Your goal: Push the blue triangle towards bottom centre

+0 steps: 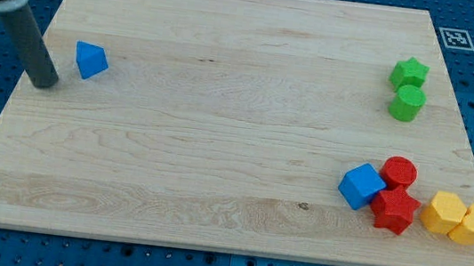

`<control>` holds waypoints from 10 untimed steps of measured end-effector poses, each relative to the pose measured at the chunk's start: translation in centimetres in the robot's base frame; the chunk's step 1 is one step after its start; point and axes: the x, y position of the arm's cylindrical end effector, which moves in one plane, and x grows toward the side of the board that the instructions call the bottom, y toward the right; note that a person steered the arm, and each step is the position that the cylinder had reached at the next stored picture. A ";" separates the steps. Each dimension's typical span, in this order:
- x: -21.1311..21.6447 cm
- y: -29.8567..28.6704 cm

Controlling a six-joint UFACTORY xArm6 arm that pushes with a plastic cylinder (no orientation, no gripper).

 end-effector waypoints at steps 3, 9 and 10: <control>-3.5 0.0; 2.6 19.9; 4.5 22.0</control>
